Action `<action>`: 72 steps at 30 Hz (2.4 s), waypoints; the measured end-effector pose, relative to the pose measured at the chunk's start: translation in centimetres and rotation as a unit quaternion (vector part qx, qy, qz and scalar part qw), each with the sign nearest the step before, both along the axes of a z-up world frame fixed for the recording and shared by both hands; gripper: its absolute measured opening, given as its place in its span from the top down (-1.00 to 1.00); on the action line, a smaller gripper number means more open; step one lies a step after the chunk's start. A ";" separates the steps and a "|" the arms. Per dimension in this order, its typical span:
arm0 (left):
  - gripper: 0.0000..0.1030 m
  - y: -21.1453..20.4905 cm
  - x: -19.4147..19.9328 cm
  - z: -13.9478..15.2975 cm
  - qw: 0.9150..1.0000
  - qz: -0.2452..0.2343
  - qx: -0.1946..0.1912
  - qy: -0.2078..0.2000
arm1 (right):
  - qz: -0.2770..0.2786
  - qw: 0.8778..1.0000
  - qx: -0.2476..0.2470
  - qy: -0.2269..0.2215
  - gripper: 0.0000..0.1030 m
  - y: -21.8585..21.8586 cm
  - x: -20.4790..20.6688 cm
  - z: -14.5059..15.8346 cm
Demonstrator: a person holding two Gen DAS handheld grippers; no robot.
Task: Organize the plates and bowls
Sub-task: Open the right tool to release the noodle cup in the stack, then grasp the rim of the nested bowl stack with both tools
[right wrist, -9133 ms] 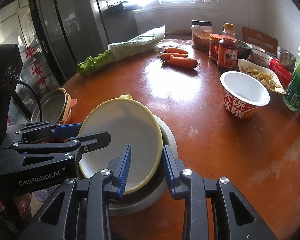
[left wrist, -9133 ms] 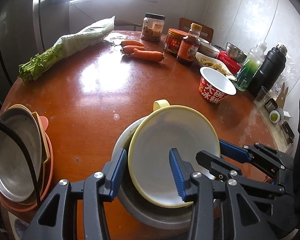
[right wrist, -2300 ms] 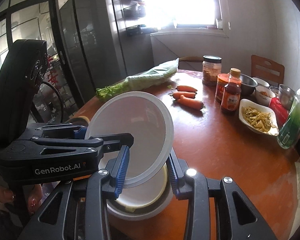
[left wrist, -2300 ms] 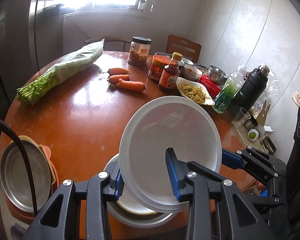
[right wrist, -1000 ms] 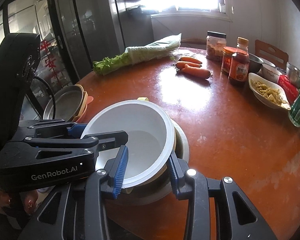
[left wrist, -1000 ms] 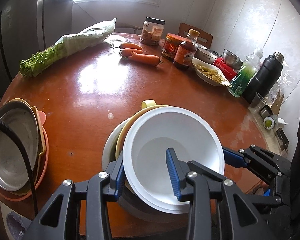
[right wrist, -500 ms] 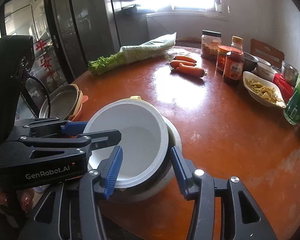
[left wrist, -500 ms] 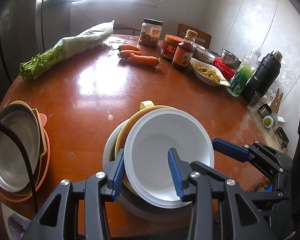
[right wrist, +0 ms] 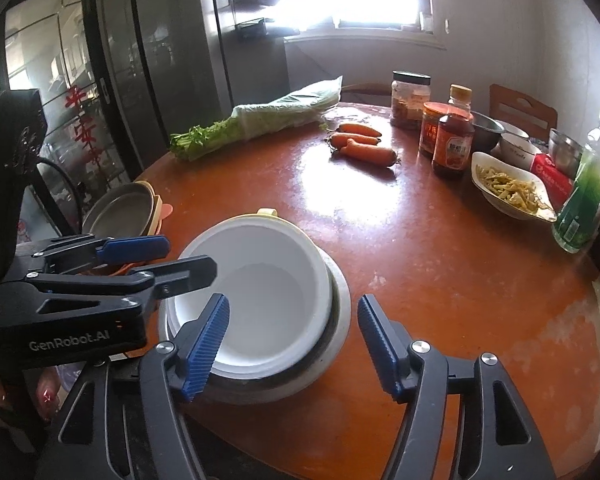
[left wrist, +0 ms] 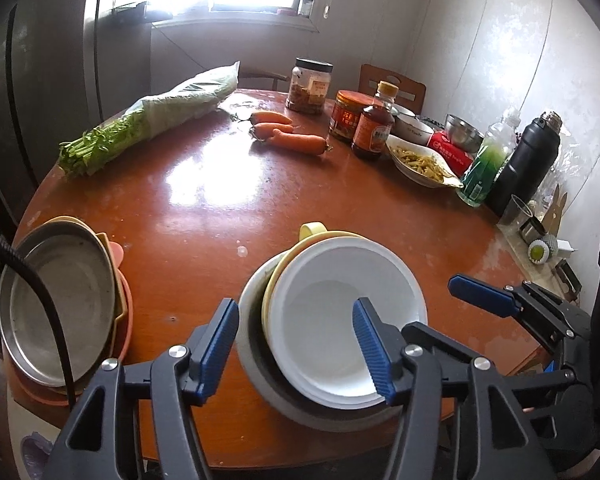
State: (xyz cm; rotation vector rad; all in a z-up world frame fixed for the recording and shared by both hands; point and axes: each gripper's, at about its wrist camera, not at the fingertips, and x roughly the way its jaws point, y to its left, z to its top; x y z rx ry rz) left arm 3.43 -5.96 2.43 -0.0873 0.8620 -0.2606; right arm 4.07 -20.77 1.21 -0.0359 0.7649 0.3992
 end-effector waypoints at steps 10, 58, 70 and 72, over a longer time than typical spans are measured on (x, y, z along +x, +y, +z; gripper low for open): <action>-0.21 1.5 -0.6 -0.6 1.000 0.013 0.003 -0.001 | -0.013 1.000 0.007 -0.007 -0.38 -0.2 -0.2 0.2; -0.29 0.1 2.5 -5.9 0.998 0.020 0.005 0.051 | -0.026 0.994 0.080 0.070 -0.27 -1.2 1.8 -5.0; -0.29 0.0 2.5 -6.0 0.998 0.029 -0.001 0.057 | -0.017 0.994 0.082 0.067 -0.11 -0.9 1.8 -4.9; -0.29 0.0 2.5 -5.9 0.998 0.030 0.003 0.054 | -0.017 0.994 0.080 0.066 -0.11 -0.9 1.8 -4.9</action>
